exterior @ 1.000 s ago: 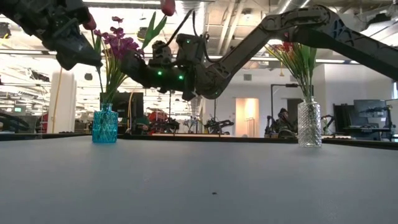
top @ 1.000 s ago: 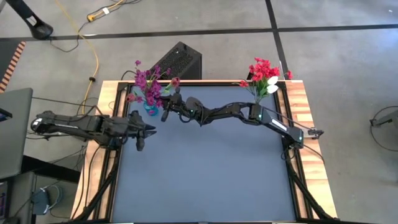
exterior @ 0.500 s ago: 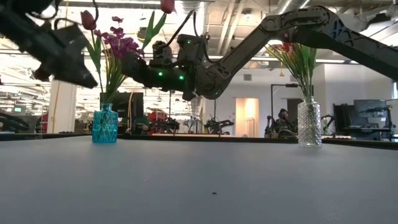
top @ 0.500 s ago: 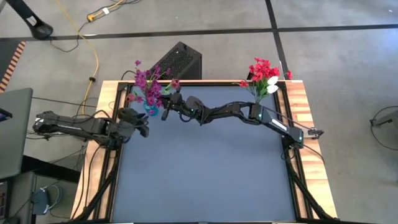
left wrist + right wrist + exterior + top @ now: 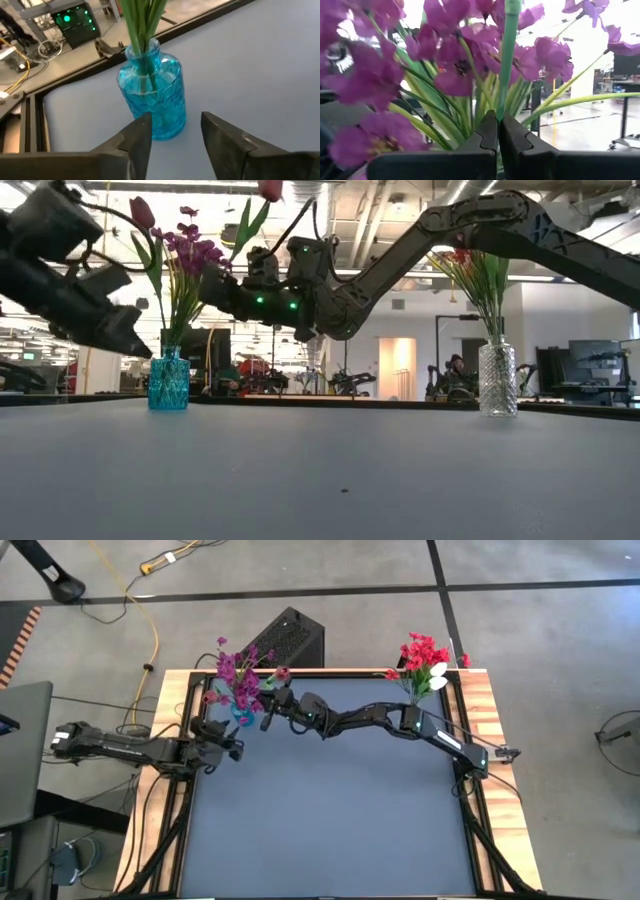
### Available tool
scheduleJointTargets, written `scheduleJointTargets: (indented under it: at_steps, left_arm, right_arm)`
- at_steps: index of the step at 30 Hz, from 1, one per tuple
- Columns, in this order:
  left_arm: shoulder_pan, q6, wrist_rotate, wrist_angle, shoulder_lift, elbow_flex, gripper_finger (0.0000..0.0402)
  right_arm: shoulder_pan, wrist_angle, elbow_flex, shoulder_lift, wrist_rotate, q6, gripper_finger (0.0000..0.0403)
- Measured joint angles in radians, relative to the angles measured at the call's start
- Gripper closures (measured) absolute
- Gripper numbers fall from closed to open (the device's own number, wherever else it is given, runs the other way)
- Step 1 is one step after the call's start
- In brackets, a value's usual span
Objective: Sort flowers into vase by color
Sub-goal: Put the red tulip into the blue vase
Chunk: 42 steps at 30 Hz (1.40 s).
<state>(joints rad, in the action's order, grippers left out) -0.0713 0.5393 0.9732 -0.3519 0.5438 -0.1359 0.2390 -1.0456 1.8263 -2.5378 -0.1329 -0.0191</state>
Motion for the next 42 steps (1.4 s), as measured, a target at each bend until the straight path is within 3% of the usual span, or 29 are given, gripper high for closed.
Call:
scheduleJointTargets:
  at_steps: [9,24,30,42]
  left_arm:
    - [0.197,-0.223,-0.141,0.202,0.000,0.042,0.0191]
    - [0.463,-0.549,-0.367,0.438,0.023,0.058,0.0187]
    - [0.529,-0.565,-0.410,0.590,0.045,0.125,0.0187]
    - [0.574,-0.599,-0.531,0.649,0.054,0.126,0.0187]
  right_arm:
    - [-0.001,0.001,0.000,0.000,0.000,-0.033,0.0374]
    - [-0.002,0.013,0.000,0.000,0.005,-0.034,0.0373]
    - [-0.002,0.013,0.000,0.000,0.005,-0.034,0.0375]
    - [-0.002,0.007,0.000,0.000,0.006,-0.034,0.0374]
